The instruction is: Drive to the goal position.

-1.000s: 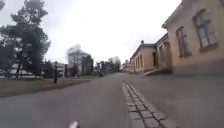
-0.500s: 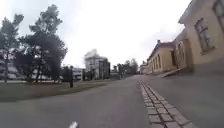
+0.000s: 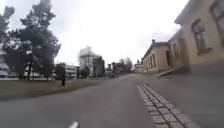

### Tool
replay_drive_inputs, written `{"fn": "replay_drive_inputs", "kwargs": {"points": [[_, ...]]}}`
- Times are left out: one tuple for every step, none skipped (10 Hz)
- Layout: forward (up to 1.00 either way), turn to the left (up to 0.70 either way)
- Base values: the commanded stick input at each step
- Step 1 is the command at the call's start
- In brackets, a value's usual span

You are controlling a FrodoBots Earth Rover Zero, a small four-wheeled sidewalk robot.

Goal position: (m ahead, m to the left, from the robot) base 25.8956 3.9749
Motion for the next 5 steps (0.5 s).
{"fn": "replay_drive_inputs", "kwargs": {"points": [[0.7, -0.35], [0.7, -0.35], [0.7, -0.35], [0.7, -0.35], [0.7, -0.35]]}}
